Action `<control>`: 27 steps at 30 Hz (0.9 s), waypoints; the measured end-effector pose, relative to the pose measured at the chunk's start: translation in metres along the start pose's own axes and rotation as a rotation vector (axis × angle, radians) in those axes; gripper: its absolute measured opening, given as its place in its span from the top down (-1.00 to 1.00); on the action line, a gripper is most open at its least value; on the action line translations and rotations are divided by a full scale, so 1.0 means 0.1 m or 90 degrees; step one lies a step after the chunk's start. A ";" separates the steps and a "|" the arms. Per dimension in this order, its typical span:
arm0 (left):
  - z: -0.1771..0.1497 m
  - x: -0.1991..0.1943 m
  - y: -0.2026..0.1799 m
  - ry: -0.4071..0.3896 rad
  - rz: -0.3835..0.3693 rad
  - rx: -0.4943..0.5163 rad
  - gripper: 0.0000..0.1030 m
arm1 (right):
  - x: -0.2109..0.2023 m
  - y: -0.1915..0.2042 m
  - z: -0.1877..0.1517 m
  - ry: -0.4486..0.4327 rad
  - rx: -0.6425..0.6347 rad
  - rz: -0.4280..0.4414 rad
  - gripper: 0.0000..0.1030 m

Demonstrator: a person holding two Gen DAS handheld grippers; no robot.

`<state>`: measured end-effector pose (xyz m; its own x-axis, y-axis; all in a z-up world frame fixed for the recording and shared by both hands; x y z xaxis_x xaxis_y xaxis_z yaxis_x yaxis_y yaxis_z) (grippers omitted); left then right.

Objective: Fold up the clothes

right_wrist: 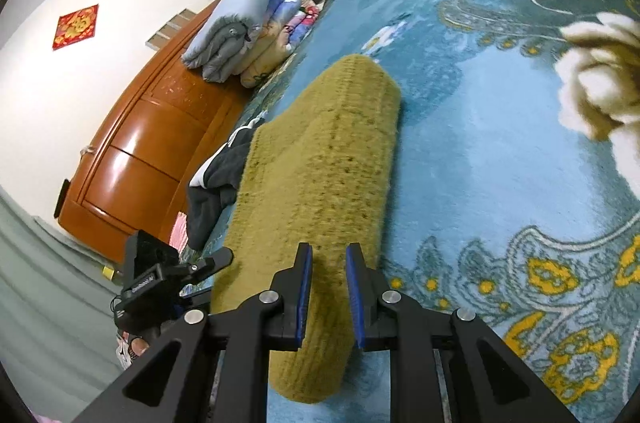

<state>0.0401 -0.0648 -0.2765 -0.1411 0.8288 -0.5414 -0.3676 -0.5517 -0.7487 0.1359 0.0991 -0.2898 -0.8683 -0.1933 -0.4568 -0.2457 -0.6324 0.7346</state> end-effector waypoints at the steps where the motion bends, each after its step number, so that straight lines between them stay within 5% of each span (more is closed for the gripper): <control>1: 0.00 0.00 -0.02 -0.003 0.008 0.007 0.61 | 0.00 -0.02 0.00 -0.001 0.006 0.000 0.61; 5: 0.00 -0.04 -0.12 -0.020 0.023 0.026 0.65 | -0.03 -0.05 0.00 -0.003 0.013 0.000 0.61; 11: 0.12 -0.54 -0.46 -0.087 -0.047 0.059 0.66 | -0.07 -0.01 0.00 -0.011 0.006 0.010 0.61; 16: -0.03 -0.46 0.17 -0.058 0.044 0.007 0.65 | -0.10 0.01 0.00 -0.015 0.004 0.017 0.61; 19: -0.16 -0.32 0.43 -0.052 0.039 -0.048 0.66 | -0.08 0.02 -0.03 -0.006 -0.002 0.014 0.61; 23: -0.13 -0.34 0.30 -0.049 0.079 0.020 0.65 | -0.04 -0.01 -0.06 0.007 -0.003 0.008 0.61; 27: -0.07 -0.44 0.14 -0.062 0.067 0.059 0.61 | -0.04 -0.03 -0.08 0.011 -0.003 0.006 0.61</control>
Point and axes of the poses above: each gripper's, at about its wrist camera, not at the fingertips, and x roughly the way its jaws point, y to its left, z to its top, the point moved 9 cm from there along x, roughly the way its jaws point, and after that the axes turned 7 degrees about -y, right-handed, at the moved point
